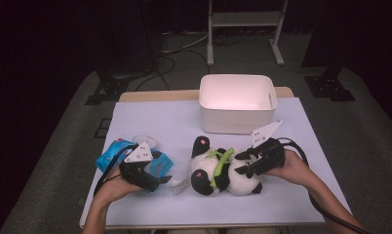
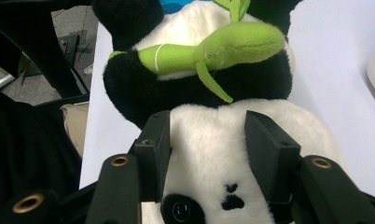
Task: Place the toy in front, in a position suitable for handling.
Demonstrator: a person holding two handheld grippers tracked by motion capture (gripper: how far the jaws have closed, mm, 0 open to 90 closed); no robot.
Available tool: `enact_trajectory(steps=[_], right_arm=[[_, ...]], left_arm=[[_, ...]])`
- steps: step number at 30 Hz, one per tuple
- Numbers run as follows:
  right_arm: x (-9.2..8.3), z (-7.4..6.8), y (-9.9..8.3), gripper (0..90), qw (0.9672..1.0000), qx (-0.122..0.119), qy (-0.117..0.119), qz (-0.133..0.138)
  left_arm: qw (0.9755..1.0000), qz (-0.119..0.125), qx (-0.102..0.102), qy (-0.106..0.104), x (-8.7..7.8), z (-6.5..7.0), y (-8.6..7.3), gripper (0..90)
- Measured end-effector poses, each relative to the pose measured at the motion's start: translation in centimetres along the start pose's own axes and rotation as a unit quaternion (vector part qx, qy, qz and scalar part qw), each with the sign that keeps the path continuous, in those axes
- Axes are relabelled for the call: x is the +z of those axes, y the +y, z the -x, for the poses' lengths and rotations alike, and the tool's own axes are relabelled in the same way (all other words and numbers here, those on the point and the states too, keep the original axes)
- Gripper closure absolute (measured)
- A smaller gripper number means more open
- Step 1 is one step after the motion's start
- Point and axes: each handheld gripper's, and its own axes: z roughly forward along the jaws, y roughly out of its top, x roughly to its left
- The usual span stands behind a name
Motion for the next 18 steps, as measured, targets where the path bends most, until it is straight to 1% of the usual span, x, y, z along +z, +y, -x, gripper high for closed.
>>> enact_trajectory(steps=[2, 4, 6, 7, 10, 11, 13, 14, 15, 16, 17, 18], right_arm=[[0.0, -0.1, 0.0, 49.5, 1.0, -0.001, -0.001, -0.001], [0.0, -0.1, 0.0, 48.8, 1.0, -0.001, -0.002, 0.0], [0.1, -0.1, 0.0, 48.3, 1.0, -0.001, -0.002, 0.001], [0.1, -0.1, -0.1, 48.3, 1.0, 0.0, -0.002, 0.002], [0.1, -0.1, -0.1, 47.5, 1.0, 0.0, -0.002, 0.002], [0.1, -0.1, -0.1, 46.9, 1.0, -0.002, -0.002, 0.003], [0.1, -0.1, -0.1, 46.7, 1.0, -0.001, -0.002, 0.004], [0.1, -0.1, -0.1, 46.5, 1.0, -0.001, -0.001, 0.004], [0.1, -0.1, -0.1, 46.5, 1.0, -0.001, -0.001, 0.004], [0.1, -0.1, -0.1, 46.5, 1.0, 0.0, -0.001, 0.005], [0.1, -0.1, -0.1, 46.2, 1.0, 0.0, -0.001, 0.005], [0.1, -0.1, -0.1, 46.1, 1.0, -0.001, -0.001, 0.004]], left_arm=[[1.0, -0.006, 0.003, 0.001, -0.4, -0.3, -0.3, 18.1], [0.9999, -0.012, -0.002, -0.002, -0.9, -0.6, -0.6, 18.4], [0.9999, -0.015, 0.001, -0.003, -1.3, -0.8, -0.8, 21.9], [0.9998, -0.018, 0.003, -0.002, -1.4, -0.9, -0.9, 21.9], [0.9996, -0.026, 0.005, 0.002, -1.8, -1.2, -1.2, 23.2], [0.9993, -0.036, 0.006, 0.006, -2.0, -1.5, -1.4, 25.3], [0.9993, -0.037, 0.004, 0.006, -2.1, -1.7, -1.5, 26.3], [0.999, -0.044, 0.005, 0.011, -2.3, -2.0, -1.7, 28.5], [0.999, -0.044, 0.005, 0.011, -2.3, -2.0, -1.7, 31.0], [0.999, -0.044, 0.004, 0.01, -2.4, -2.1, -1.8, 31.0], [0.9989, -0.045, 0.003, 0.01, -2.4, -2.2, -1.9, 33.9], [0.9988, -0.048, 0.003, 0.009, -2.5, -2.3, -2.0, 33.9]])
